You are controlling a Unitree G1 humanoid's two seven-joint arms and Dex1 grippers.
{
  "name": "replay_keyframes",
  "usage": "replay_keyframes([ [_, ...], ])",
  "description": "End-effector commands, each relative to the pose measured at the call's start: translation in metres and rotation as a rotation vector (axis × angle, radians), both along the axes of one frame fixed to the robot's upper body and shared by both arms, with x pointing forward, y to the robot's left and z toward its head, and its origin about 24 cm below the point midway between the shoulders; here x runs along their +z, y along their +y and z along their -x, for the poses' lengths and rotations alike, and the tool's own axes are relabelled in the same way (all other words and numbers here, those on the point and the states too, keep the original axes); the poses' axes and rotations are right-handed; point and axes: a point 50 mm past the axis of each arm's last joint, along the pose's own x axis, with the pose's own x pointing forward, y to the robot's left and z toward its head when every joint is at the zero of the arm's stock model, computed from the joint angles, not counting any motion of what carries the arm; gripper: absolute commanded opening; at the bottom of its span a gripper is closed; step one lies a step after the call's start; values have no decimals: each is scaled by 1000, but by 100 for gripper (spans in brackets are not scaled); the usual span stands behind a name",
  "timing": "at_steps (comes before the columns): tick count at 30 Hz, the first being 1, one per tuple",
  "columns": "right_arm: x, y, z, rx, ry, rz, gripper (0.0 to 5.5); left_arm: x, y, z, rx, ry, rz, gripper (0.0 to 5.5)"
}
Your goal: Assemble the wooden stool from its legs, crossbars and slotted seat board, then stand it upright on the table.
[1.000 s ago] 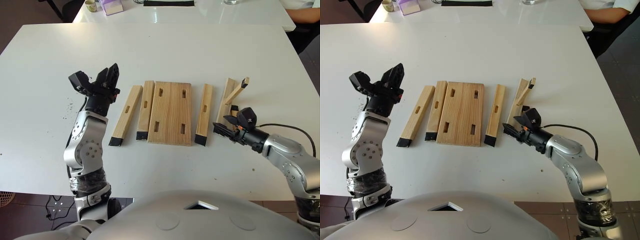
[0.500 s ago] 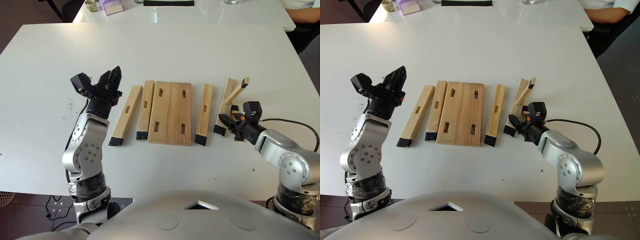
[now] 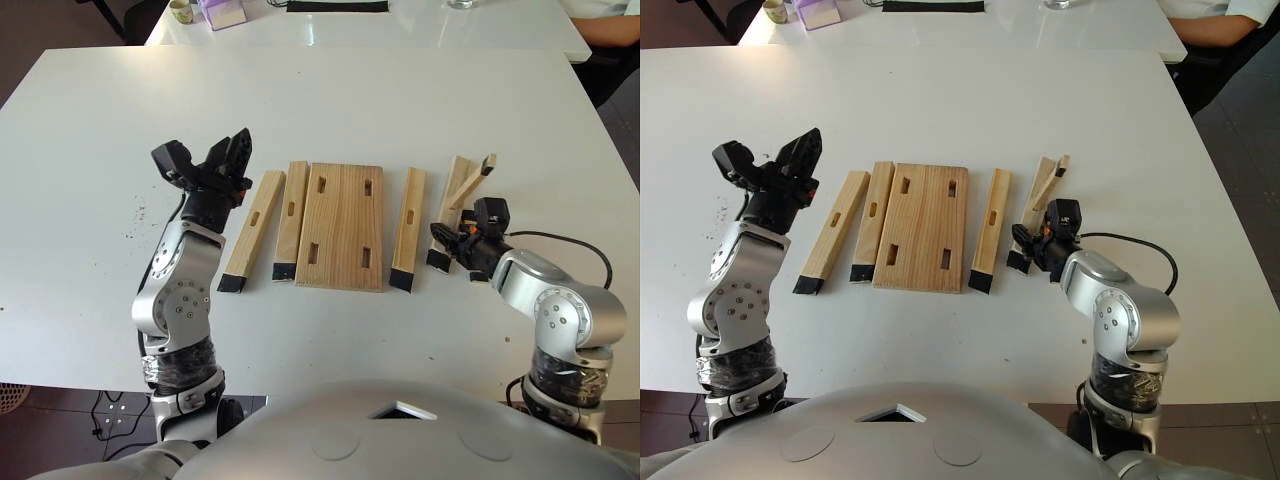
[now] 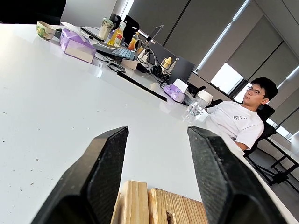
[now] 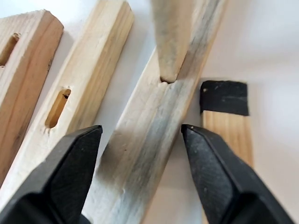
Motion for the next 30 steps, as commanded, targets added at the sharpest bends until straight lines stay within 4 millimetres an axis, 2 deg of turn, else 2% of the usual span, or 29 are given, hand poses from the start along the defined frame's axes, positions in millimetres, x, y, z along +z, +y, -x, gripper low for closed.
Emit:
replay_keyframes([
  [1,-3,0,-3,6,35,58,313,-1,-4,-2,-9,-3,9,236],
  [7,-23,-7,15,49,165,162,313,-1,-4,0,1,-5,16,236],
  [11,-27,-12,23,69,198,184,313,-2,-4,2,14,-6,21,236],
  [18,-27,-12,26,51,189,204,211,-2,-4,1,22,-9,20,236],
  [21,-21,-13,19,46,137,227,204,1,-2,0,33,-18,13,236],
  [23,-11,-18,9,29,55,262,204,4,-1,-3,38,-22,7,236],
  [25,5,-21,-10,-1,-51,262,204,8,2,-6,66,-24,-1,236],
  [28,58,-26,-65,-47,-303,134,204,31,11,-16,100,-77,26,236],
  [30,98,-18,-94,41,-440,-106,204,51,8,-25,43,-146,81,236],
])
